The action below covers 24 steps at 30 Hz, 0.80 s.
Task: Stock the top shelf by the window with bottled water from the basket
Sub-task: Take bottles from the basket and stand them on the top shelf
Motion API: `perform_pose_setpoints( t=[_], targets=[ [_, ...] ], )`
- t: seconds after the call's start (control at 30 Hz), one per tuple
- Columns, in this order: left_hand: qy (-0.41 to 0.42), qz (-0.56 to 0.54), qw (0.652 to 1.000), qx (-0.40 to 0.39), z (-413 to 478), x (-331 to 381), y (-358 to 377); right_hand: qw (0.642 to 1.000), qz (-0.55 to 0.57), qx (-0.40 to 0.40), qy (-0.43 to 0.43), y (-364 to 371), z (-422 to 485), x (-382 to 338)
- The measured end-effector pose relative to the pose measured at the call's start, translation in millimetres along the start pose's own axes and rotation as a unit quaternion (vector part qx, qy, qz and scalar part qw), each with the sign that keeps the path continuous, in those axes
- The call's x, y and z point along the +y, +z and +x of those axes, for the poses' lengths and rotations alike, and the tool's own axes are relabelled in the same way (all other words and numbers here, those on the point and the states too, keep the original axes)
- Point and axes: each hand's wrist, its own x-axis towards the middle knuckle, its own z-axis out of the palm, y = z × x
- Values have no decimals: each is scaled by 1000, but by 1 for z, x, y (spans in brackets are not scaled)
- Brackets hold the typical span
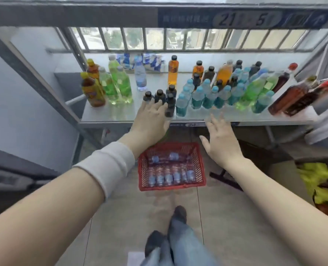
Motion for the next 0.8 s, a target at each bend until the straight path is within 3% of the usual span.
perform_pose_setpoints(
  t=[0.23,0.43,0.67,0.8],
  targets=[
    [-54,-37,996,-66,6,11,96,995,-5,-102,2,96,-10,29],
    [-113,-93,973,-176,16,20,215,976,47,-209,26,192,-12,53],
    [-212,-208,923,-244,49,-5,419,936,135,-309,104,369,27,98],
    [-189,-199,925,-260,95,-29,532,926,190,-290,151,484,72,125]
  ],
)
